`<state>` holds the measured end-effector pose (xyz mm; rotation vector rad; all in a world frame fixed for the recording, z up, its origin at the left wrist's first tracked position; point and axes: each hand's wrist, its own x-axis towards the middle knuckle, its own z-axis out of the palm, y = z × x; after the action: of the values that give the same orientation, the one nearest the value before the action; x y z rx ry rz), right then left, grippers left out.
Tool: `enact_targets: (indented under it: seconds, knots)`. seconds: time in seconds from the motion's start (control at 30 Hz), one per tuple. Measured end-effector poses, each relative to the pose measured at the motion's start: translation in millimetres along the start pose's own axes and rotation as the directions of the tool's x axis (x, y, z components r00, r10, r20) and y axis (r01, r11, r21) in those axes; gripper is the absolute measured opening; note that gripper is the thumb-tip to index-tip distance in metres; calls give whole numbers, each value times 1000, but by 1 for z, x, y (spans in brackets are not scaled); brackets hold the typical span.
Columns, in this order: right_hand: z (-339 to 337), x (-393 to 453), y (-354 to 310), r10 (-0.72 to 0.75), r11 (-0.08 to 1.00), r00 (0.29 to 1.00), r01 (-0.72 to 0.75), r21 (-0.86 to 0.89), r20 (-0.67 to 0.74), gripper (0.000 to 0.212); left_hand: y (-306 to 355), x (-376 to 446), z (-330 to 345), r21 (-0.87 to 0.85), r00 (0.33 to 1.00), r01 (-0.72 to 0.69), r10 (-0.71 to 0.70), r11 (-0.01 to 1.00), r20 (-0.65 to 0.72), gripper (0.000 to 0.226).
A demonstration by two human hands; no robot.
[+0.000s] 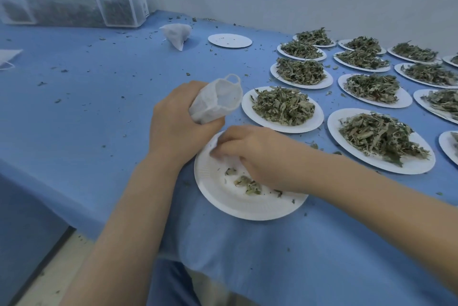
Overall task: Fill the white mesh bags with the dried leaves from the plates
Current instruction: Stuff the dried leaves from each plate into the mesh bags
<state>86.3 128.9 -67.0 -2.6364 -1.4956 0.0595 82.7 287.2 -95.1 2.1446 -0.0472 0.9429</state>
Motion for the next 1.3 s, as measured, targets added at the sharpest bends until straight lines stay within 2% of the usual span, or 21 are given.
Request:
enact_targets:
  seconds: [0.1,0.23,0.3,0.4,0.47,0.63,0.77,0.87,1.03,1.17,1.3]
  knots:
    - [-6,-23,1,-33,998,997,29,51,74,48,-2,1,1,22,1000,-11,11,1000,-4,22]
    - [-21,-47,5,-1,988,996,-12,155,84,53,-3,1,1,39,1000,-15,16,999,-19,22]
    - [-24,-51,10,93,987,994,-99,125,53,51,-2,0,1,35,1000,-18,18,999,-15,23]
    - [-19,-50,11,282,959,957,-281,-25,75,50,-2,0,1,12,1000,-14,14,1000,-7,22]
    - [-13,-48,4,322,947,939,-319,-42,120,48,-3,-1,2,6,1000,-23,24,1000,-13,23]
    - [-16,-52,-10,235,965,960,-249,85,151,42,-3,-1,2,10,998,-51,51,999,-29,27]
    - [-25,-62,-2,299,954,947,-298,-20,118,41,-3,0,2,1,999,-39,39,999,-24,25]
    - [-21,-59,-11,273,956,944,-287,53,184,39,-4,0,2,-6,999,-41,40,999,-29,25]
    - [-16,-49,-17,222,954,962,-248,167,162,51,-3,-1,2,-11,999,-31,31,999,-18,24]
    - [-10,-46,-23,149,966,987,-158,204,63,26,-4,-1,2,-5,999,-43,43,999,-23,25]
    - [-8,-45,-27,142,980,990,-141,142,4,21,-3,0,1,13,999,-51,51,999,-17,24]
